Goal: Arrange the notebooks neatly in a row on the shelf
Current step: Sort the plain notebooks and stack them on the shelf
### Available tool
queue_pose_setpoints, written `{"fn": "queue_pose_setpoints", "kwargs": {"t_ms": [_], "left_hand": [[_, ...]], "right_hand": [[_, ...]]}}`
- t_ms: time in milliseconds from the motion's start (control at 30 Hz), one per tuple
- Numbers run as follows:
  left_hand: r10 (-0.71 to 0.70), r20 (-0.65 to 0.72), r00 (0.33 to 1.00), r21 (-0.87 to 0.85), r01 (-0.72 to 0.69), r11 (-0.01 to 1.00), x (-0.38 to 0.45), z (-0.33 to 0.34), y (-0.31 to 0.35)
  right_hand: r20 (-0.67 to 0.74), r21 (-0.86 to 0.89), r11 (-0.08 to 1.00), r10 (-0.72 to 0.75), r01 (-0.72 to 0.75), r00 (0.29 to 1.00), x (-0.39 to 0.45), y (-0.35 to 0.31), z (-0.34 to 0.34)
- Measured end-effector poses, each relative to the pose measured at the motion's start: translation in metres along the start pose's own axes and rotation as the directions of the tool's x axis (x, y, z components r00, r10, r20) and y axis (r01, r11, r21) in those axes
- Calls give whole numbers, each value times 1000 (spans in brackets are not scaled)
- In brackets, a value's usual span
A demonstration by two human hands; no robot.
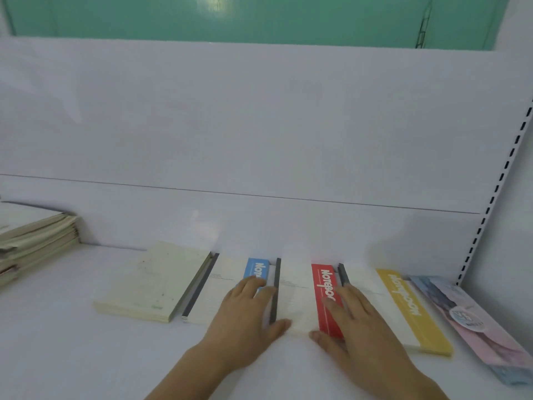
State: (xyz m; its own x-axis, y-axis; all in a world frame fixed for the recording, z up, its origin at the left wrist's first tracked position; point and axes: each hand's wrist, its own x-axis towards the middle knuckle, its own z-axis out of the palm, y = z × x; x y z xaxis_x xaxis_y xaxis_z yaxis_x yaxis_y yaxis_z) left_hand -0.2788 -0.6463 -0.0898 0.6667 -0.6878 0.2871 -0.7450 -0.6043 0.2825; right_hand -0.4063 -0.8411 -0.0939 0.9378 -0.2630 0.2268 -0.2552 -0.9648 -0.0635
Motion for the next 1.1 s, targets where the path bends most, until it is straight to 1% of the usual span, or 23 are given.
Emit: {"fn": "queue_pose_setpoints", "kwargs": {"t_ms": [100, 167, 300, 433, 500, 567, 800, 933, 1100], "left_hand": [[-34, -118, 992, 13, 35, 999, -21, -14, -14], [-69, -148, 987, 25, 74, 997, -35, -25, -29], [-114, -242, 964, 52, 130, 990, -74, -55, -65], [-190, -246, 951, 50, 208, 977, -127, -91, -112], [-202, -274, 940, 56, 226, 973, -158, -110, -143], [-232, -274, 933, 56, 256, 965, -190, -131, -175], [-361, -293, 886, 39, 388, 921, -278, -185, -276], [-413, -317, 854, 25, 442, 896, -302, -210, -323], [-464, -358, 810, -8, 494, 869, -306, -225, -385]], "right_hand": [[-40, 59, 998, -29, 31, 999, 0, -28, -7], [-79, 89, 991, -89, 96, 993, 0, -55, -11], [-13, 92, 986, -140, 141, 990, -5, -123, -27], [-44, 80, 977, -195, 198, 980, -9, -197, -22], [-57, 100, 970, -218, 223, 974, -10, -242, -20], [-68, 147, 960, -233, 240, 970, -12, -290, -20], [12, 231, 927, -308, 297, 951, -14, -433, -3], [-7, 242, 904, -362, 353, 932, 4, -493, -1], [-34, 257, 873, -421, 414, 907, 45, -558, 6]]}}
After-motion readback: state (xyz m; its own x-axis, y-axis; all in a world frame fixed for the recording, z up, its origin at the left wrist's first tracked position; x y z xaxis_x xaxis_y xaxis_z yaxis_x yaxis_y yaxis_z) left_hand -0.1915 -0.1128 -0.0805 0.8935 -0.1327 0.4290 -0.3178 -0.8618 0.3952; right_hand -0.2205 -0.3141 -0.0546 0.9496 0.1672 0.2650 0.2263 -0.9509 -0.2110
